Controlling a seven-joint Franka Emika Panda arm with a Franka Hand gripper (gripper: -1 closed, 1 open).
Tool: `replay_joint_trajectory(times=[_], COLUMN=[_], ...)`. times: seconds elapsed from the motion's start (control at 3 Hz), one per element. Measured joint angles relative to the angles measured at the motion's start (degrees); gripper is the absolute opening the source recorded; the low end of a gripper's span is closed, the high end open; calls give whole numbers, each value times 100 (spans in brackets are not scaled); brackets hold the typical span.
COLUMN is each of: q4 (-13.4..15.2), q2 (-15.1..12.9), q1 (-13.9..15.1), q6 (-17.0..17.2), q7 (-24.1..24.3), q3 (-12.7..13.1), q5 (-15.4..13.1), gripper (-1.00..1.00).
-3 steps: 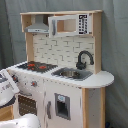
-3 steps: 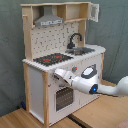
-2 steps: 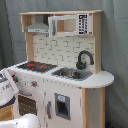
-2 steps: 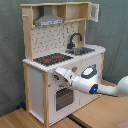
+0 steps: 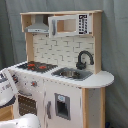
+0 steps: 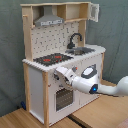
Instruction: Play with the kitchen
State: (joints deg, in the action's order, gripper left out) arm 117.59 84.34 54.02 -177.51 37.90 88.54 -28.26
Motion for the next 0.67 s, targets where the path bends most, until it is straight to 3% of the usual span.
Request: replay_joint_trajectory(times=[0.33,0.67], q4=[-2,375], q2=[0,13], q1=[-1,-400], q6=[-9,-102], q7=[0,-95], q3=[1,64], q5=[0,-16], gripper=[100,100])
